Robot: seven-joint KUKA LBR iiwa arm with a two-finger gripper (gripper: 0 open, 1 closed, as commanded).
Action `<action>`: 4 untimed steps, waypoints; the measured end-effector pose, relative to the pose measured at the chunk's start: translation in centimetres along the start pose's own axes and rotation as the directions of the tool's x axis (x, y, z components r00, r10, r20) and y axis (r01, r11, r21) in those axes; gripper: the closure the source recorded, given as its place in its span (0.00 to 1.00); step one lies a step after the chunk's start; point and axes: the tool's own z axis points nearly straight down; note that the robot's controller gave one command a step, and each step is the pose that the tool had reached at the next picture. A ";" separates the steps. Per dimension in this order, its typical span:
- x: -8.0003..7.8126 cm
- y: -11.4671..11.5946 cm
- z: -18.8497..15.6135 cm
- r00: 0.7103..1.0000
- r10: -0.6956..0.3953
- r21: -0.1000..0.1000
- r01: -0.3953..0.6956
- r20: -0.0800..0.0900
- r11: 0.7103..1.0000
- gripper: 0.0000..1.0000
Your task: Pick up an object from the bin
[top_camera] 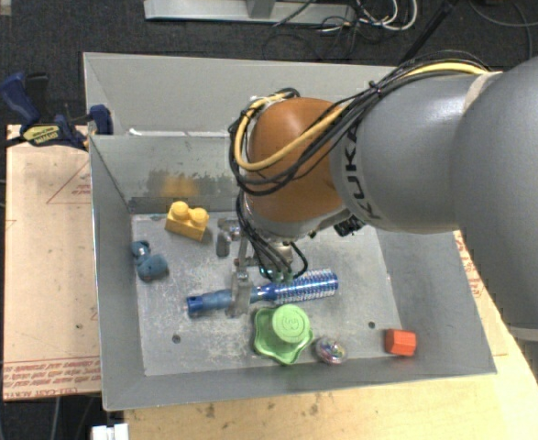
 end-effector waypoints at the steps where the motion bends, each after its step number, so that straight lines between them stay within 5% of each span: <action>1: -0.1 0.5 7.9 0.997 -0.082 0.001 0.082 0.001 0.997 0.00; 2: -0.3 0.5 7.5 0.997 -0.081 0.000 0.081 0.006 0.997 1.00; 3: 3.2 0.5 -5.1 0.998 -0.063 -0.002 0.063 0.014 0.998 1.00; 4: 3.4 -5.7 -1.0 0.999 0.049 0.002 -0.049 0.004 0.999 1.00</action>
Offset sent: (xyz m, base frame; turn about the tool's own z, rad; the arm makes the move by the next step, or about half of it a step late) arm 0.0023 0.0050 -0.0746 -0.0825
